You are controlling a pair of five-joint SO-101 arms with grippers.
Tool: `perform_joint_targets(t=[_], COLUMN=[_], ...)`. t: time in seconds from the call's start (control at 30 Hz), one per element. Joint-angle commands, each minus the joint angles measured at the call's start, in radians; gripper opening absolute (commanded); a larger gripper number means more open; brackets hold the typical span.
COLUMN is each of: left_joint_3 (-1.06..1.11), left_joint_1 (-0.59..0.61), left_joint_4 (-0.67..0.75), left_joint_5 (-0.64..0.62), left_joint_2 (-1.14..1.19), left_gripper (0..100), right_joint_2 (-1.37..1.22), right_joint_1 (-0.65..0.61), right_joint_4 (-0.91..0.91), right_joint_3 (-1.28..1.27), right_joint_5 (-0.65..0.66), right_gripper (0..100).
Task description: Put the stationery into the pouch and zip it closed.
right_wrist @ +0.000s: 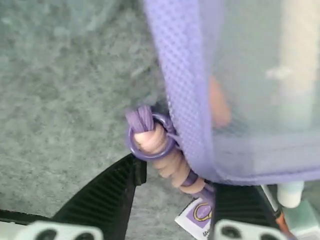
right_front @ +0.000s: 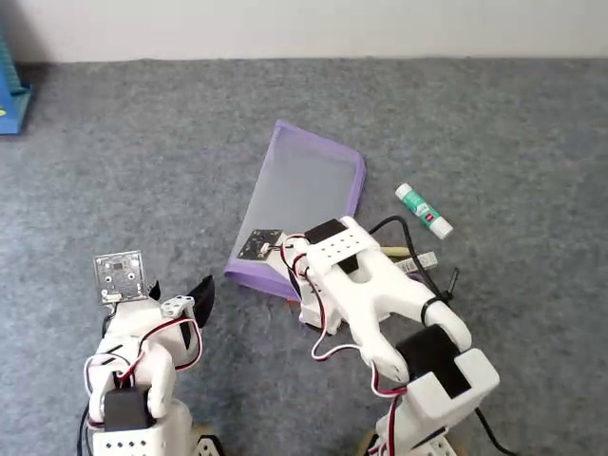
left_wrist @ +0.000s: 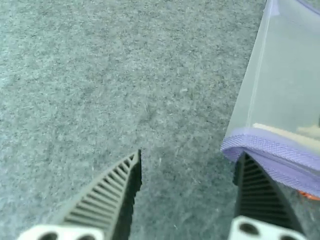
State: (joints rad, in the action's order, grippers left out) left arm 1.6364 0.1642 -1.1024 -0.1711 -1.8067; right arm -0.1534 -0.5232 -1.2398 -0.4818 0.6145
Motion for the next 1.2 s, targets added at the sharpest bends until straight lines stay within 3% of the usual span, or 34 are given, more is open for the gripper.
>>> perform_joint_targets(t=[0.0,0.2,0.43,0.7,1.17], left_joint_3=[-0.018,-0.022,-0.030,-0.050,-0.042], left_joint_1=[0.000,-0.005,-0.095,-0.184,-0.181], left_joint_4=[0.003,0.057,0.089,0.129,0.201], left_joint_5=[-0.009,-0.003,0.038,0.038,0.038], left_joint_2=[-0.011,-0.011,-0.011,-0.009,-0.009], left_gripper=[29,29,30,30,29], right_joint_2=[0.007,0.180,0.443,0.524,0.587], right_joint_1=[-0.019,0.016,0.070,0.065,0.064], right_joint_4=[0.007,-0.116,-0.325,-0.549,-0.559], right_joint_3=[0.014,0.078,0.272,0.497,0.502], right_joint_5=[0.011,0.003,0.003,0.003,0.003], right_gripper=[0.6,1.1,0.8,0.8,0.8])
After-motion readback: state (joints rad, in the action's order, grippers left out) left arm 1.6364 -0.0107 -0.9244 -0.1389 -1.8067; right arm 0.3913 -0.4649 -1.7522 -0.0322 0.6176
